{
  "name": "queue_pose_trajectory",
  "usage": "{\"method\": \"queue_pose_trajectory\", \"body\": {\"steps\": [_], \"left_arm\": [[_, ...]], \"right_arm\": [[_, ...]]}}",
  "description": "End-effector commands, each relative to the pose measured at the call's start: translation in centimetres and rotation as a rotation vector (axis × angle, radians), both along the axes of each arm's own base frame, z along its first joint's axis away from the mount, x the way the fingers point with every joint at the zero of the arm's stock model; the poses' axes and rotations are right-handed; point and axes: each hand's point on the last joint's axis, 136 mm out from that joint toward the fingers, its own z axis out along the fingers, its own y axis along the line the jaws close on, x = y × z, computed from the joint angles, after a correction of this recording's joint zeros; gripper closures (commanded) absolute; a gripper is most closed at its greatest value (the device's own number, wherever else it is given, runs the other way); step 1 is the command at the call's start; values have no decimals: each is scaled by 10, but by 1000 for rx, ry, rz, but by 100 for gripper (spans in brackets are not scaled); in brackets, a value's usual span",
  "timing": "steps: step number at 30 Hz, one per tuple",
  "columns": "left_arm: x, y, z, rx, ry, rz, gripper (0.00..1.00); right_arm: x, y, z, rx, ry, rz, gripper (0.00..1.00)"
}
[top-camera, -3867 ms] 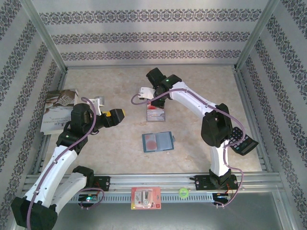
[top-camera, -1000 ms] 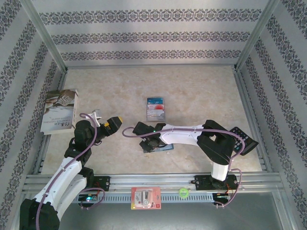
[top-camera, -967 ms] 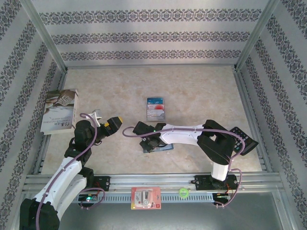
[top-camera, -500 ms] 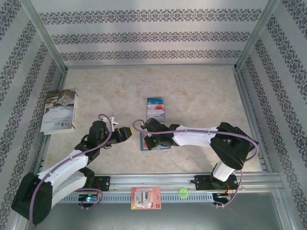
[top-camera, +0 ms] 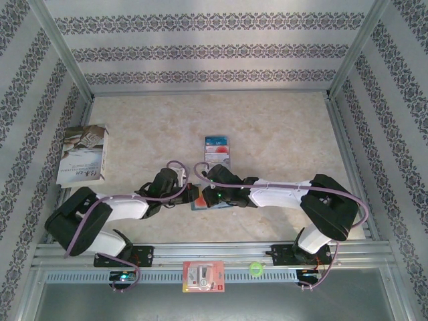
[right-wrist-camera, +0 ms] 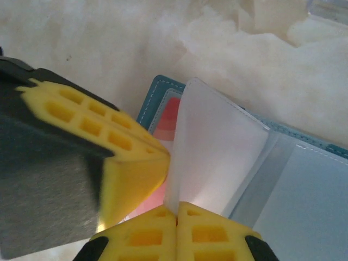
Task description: Take the credit cards out of the card holder
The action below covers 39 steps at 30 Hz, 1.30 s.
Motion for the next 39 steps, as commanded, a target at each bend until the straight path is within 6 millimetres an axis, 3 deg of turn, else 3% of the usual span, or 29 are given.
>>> {"method": "queue_pose_trajectory", "body": {"steps": [1,6,15,22,25,30,33,36,39], "left_arm": [[5,-6,-3,5,15,14,100],[1,4,-21,96,84,34,100],[-3,3,-32,133,131,2,100],[-2,1,-31,134,121,-13,100],[-1,0,-28,130,112,-21,100],[-1,-3,-23,107,91,-30,100],[1,-5,-19,93,78,-34,100],[2,-5,-17,92,67,-35,100],[1,-6,-17,92,66,-42,100]], "right_arm": [[0,-6,4,22,10,-40,100],[1,-26,-5,-18,25,-123,100],[1,-82,-27,-122,58,-341,99],[-1,-120,-36,-222,92,-474,70],[3,-129,-24,-208,69,-498,64],[10,-119,19,-153,-39,-427,64],[6,-79,34,-12,-7,-272,72],[4,-46,35,66,60,-189,79],[3,-28,24,97,125,-154,81]]}}
